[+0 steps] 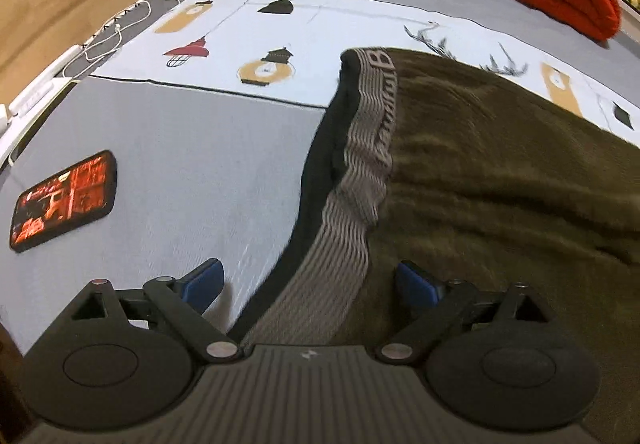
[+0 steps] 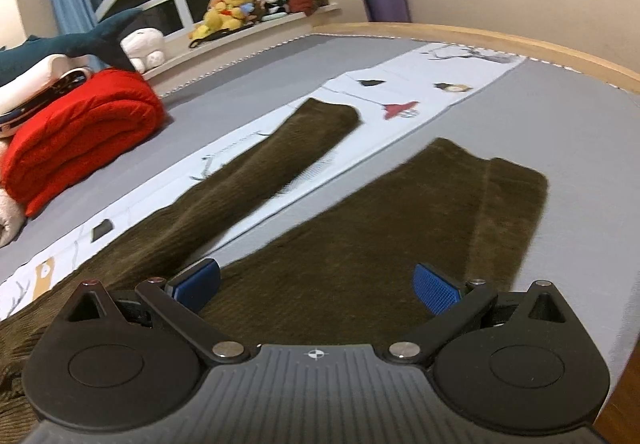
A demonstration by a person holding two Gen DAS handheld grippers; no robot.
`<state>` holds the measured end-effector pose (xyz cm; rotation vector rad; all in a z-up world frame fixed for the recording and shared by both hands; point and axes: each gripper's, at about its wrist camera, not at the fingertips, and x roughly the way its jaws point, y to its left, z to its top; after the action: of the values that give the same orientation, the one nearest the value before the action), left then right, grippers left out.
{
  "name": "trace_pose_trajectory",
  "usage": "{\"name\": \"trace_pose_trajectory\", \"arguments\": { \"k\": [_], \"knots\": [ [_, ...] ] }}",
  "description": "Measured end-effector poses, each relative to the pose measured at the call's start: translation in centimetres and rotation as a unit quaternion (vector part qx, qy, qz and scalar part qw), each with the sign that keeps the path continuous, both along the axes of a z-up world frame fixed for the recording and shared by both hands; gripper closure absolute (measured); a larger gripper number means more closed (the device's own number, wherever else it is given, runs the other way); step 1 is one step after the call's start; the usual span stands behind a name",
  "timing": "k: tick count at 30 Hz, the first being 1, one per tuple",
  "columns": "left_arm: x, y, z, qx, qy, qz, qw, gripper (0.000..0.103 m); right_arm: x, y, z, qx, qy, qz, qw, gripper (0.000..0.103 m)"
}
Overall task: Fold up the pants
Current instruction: 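Grasp a trouser leg cuff with the right tool while the left tool holds the waistband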
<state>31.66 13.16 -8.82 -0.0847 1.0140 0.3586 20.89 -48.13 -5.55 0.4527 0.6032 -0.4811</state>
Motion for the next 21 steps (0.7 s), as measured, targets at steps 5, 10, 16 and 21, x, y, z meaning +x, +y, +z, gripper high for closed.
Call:
{"name": "trace_pose_trajectory", "arguments": {
  "k": [5,10,16,21],
  "knots": [
    [-4.1,0.4,0.3,-0.022,-0.005,0.037,0.9991,0.0,-2.5,-3.1,0.0,0.0,-0.008,-0.039,0.999,0.001],
    [-7.7,0.6,0.9,-0.085,-0.014,0.066,0.9941,0.0,-6.3,-8.1,-0.7,0.044,-0.015,-0.103,0.994,0.001],
    [-9.2,-0.2,0.9,-0.116,-0.017,0.068,0.9908,0.0,-11.6,-14.0,-2.4,0.159,-0.063,-0.19,0.967,0.001],
    [-9.8,-1.1,-0.1,-0.103,-0.002,0.08,0.9915,0.0,-11.0,-15.9,-2.9,0.18,-0.085,-0.191,0.961,0.001]
  ]
}}
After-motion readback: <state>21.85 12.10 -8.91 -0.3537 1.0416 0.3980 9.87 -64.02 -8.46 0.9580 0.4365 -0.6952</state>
